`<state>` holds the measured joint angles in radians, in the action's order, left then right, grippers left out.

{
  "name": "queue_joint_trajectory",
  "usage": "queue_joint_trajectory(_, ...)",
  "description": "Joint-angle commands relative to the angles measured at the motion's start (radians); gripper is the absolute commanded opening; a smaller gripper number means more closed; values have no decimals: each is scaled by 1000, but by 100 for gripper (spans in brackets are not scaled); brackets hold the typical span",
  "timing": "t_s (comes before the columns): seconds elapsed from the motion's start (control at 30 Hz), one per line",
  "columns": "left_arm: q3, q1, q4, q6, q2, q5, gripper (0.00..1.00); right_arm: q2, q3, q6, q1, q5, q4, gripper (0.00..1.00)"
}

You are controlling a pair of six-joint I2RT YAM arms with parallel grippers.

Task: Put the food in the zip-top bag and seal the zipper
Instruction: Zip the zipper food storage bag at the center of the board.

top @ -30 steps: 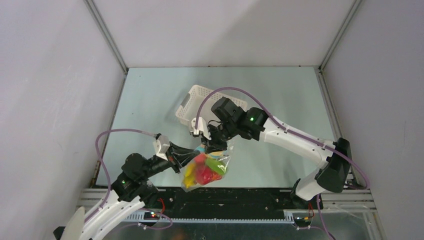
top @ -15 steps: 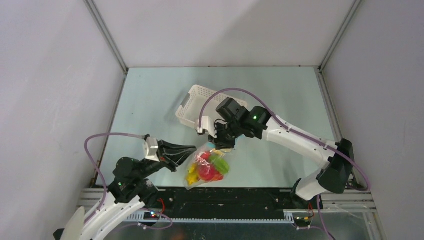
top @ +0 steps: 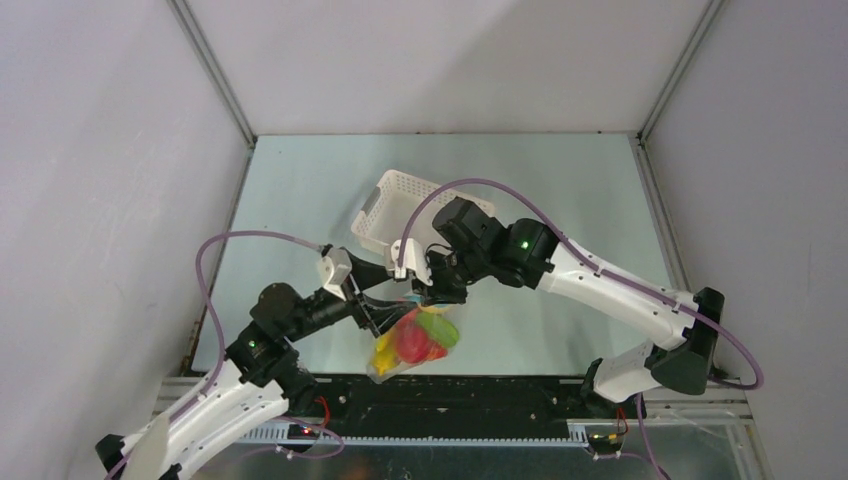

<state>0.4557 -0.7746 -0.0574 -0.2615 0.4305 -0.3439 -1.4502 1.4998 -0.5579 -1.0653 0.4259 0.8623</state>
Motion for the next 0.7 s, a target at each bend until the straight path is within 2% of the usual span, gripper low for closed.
queue_joint_trajectory(0.0,14,1,-34,4,3,-13,85,45,41,-6,-8,32,-29,0)
queue_joint_trajectory(0.07,-1,0,-70,-18,2,-17,79,40,42,-4,-9,32,-31,0)
queue_joint_trajectory(0.13,-11,1,-106,-41,10,-35,67,36,42,1,-12,28,-38,0)
queue_joint_trajectory(0.2,-15,0,-125,-56,22,-59,61,34,41,6,-12,20,-45,0)
queue_joint_trajectory(0.3,1,1,-95,-57,48,-85,59,34,43,12,-13,4,-54,0)
queue_joint_trajectory(0.47,22,0,-37,-68,74,-100,62,36,49,11,-12,-4,-60,0)
queue_joint_trajectory(0.53,15,1,-28,-83,74,-95,51,37,49,12,-13,-7,-59,0)
queue_joint_trajectory(0.57,10,1,-30,-94,73,-95,26,37,50,11,-13,-7,-57,0)
queue_joint_trajectory(0.6,0,1,-42,-103,68,-93,13,38,49,10,-12,-8,-56,0)
queue_joint_trajectory(0.63,-8,1,-50,-117,62,-83,3,39,46,10,-13,-11,-55,0)
queue_joint_trajectory(0.67,-22,0,-67,-122,49,-77,2,40,46,9,-12,-15,-53,0)
